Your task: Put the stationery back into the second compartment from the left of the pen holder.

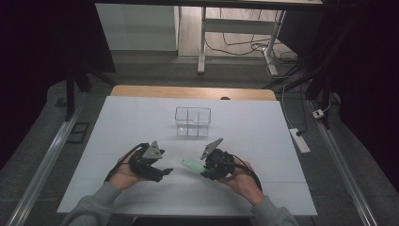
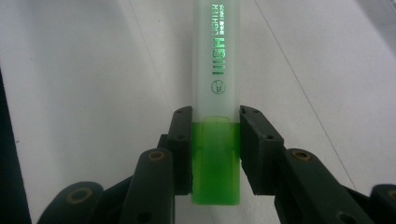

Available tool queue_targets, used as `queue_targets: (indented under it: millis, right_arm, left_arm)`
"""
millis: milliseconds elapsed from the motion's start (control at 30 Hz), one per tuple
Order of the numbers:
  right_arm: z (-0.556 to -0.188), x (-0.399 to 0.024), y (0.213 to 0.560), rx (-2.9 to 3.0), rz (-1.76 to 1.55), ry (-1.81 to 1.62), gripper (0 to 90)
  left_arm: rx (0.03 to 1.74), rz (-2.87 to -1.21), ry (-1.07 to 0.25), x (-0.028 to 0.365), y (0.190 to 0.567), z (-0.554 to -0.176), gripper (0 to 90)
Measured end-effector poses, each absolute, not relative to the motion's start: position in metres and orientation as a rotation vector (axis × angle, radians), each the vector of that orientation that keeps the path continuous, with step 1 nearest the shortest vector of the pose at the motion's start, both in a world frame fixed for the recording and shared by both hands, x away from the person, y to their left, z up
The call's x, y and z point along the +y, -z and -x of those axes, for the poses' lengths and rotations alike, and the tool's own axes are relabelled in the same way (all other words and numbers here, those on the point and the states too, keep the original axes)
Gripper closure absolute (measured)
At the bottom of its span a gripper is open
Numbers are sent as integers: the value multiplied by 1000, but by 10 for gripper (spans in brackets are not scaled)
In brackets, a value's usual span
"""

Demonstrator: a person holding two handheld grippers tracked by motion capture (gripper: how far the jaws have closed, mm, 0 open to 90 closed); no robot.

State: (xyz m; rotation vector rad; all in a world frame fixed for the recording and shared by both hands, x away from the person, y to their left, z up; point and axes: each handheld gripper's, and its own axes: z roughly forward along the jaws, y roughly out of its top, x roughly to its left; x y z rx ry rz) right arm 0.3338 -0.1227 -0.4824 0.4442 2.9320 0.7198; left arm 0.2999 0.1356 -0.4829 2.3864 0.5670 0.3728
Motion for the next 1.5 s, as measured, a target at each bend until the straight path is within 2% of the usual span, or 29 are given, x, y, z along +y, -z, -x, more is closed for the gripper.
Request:
queue_targets:
  millis: [433, 733, 900, 1100, 1200, 1367, 1400, 1433, 1500]
  right_arm:
    - [-333, -120, 485, 2956, -393, -711, 665]
    - [-329, -117, 485, 2963, -308, -705, 665]
    - [-324, -113, 485, 2970, -207, -668, 665]
    - [-320, -111, 487, 2978, -130, -648, 664]
    - [-317, -109, 489, 2968, -147, -657, 631]
    - [-323, -117, 485, 2941, -205, -756, 600]
    - [-324, -119, 484, 2929, -235, -782, 571]
    - [-326, -123, 481, 2894, -304, -853, 499]
    - [-328, -125, 479, 2874, -334, -884, 481]
  left_arm:
    - [326, -2515, -309, 87, 483, -317, 335]
    - [247, -2582, -237, 71, 490, -324, 391]
    - [174, -2624, -171, 67, 497, -321, 515]
    - [104, -2658, -120, 67, 499, -319, 584]
    - [63, -2676, -93, 67, 501, -318, 644]
    - [124, -2631, -78, 72, 500, -321, 653]
    - [146, -2622, -86, 73, 500, -322, 654]
    - [162, -2618, -96, 74, 499, -323, 653]
    - [202, -2605, -114, 77, 499, -325, 653]
